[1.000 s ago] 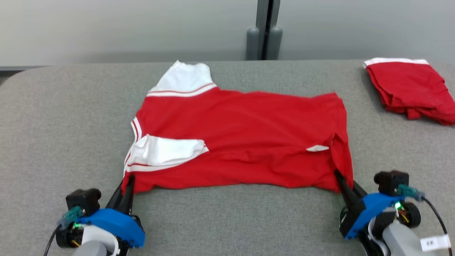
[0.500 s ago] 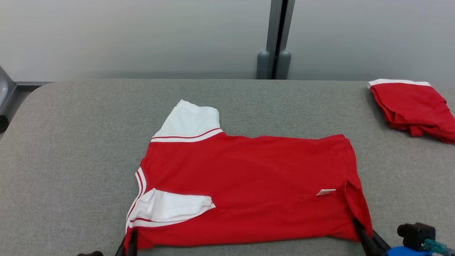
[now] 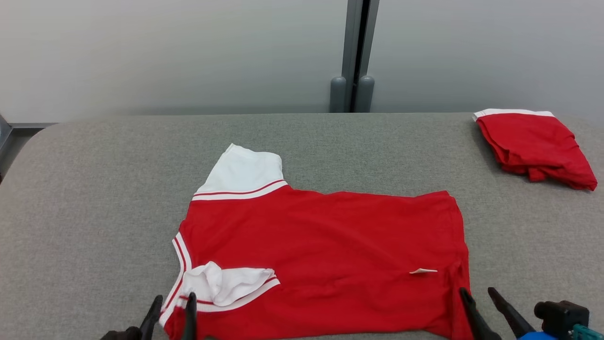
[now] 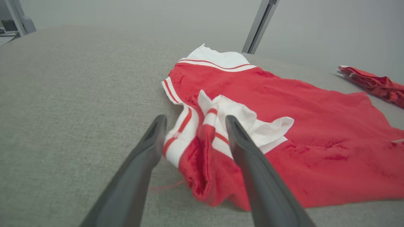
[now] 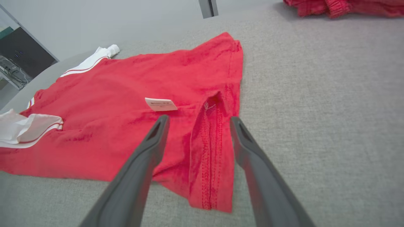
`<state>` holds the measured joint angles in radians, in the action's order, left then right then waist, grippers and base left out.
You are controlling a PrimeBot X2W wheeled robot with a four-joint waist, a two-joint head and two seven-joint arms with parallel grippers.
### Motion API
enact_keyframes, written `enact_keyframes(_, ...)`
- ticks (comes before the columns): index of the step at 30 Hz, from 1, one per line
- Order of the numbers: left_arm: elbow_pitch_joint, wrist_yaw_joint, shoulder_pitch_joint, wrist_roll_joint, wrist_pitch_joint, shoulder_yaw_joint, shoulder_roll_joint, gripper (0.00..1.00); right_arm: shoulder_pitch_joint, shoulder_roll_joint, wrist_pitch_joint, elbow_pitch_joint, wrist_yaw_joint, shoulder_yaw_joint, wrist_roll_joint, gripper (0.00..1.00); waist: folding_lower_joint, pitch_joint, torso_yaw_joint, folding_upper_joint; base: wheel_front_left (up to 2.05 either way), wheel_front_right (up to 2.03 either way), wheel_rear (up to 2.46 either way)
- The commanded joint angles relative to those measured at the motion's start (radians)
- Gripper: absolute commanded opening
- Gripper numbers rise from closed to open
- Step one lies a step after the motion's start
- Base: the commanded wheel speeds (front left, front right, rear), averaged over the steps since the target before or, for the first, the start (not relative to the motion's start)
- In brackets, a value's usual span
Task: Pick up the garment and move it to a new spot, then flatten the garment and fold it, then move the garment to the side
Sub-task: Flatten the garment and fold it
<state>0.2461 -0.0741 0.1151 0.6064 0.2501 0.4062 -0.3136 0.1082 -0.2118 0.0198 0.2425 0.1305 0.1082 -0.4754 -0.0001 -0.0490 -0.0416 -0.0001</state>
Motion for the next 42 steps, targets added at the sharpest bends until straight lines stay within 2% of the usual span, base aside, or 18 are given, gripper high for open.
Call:
enact_keyframes(1, -0.016, -0.002, -0.030, -0.020, 0.012, -0.022, 0.006, 1.00, 0.004, 0.009, 0.021, -0.034, 0.001, -0.024, 0.005, 1.00, 0.0001, 0.005, 0.013, 0.0001, 0.00, 0.00, 0.00)
enact_keyframes(4, -0.056, 0.000, -0.053, -0.058, 0.015, -0.067, 0.026, 1.00, -0.019, 0.021, 0.056, -0.084, 0.001, -0.050, 0.001, 1.00, 0.0001, 0.008, 0.027, 0.0001, 0.00, 0.00, 0.00)
enact_keyframes(9, -0.144, 0.006, -0.064, -0.137, 0.015, -0.169, 0.090, 1.00, -0.058, 0.027, 0.119, -0.130, 0.001, -0.056, 0.026, 1.00, 0.0001, 0.016, 0.050, 0.0001, 0.00, 0.00, 0.00)
enact_keyframes(17, -0.166, 0.051, -0.107, -0.265, 0.016, -0.286, 0.153, 1.00, -0.130, 0.069, 0.197, -0.105, 0.001, -0.046, 0.086, 1.00, 0.0001, 0.009, 0.075, 0.0001, 0.00, 0.00, 0.00)
enact_keyframes(22, -0.125, 0.081, -0.136, -0.338, 0.016, -0.333, 0.164, 1.00, -0.158, 0.096, 0.227, -0.065, 0.001, -0.063, 0.135, 1.00, 0.0001, 0.008, 0.076, 0.0001, 0.00, 0.00, 0.00)
enact_keyframes(30, -0.075, 0.117, -0.146, -0.394, 0.016, -0.384, 0.179, 1.00, -0.159, 0.111, 0.244, -0.034, 0.001, -0.070, 0.224, 1.00, 0.0001, 0.013, 0.075, 0.0001, 0.00, 0.00, 0.00)
enact_keyframes(42, -0.021, 0.159, -0.158, -0.462, 0.016, -0.407, 0.187, 1.00, -0.118, 0.145, 0.246, -0.062, 0.001, -0.105, 0.316, 1.00, 0.0001, 0.016, 0.058, 0.0001, 0.00, 0.00, 0.00)
